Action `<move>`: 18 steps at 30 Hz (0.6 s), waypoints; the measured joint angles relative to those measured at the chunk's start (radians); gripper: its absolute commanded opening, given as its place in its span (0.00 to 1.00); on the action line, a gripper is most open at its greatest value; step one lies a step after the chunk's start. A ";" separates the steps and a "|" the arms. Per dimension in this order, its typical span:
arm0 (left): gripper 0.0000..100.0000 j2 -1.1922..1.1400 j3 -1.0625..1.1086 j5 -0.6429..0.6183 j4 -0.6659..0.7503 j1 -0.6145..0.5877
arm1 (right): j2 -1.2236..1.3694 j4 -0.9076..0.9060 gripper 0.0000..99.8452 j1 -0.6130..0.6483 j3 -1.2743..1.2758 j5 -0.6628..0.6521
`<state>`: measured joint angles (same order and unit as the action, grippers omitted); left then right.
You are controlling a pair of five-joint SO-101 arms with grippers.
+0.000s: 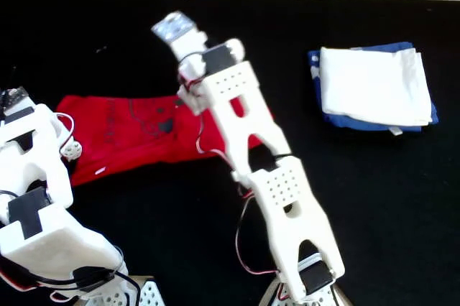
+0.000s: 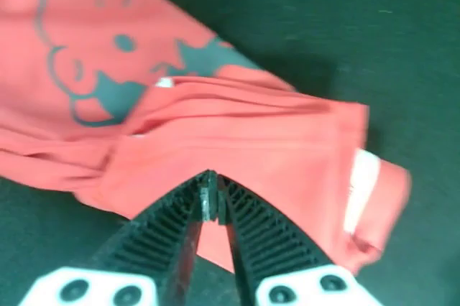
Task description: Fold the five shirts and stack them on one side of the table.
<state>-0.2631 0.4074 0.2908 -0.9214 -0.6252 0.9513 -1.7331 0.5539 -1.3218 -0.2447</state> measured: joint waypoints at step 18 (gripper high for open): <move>0.01 0.000 0.000 0.000 0.000 -0.002 | 0.000 -0.015 0.01 -0.183 0.328 -0.029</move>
<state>-0.2631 0.4074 0.2908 -0.9214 -0.6268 0.9513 -1.7484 0.3713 -0.9935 -0.2739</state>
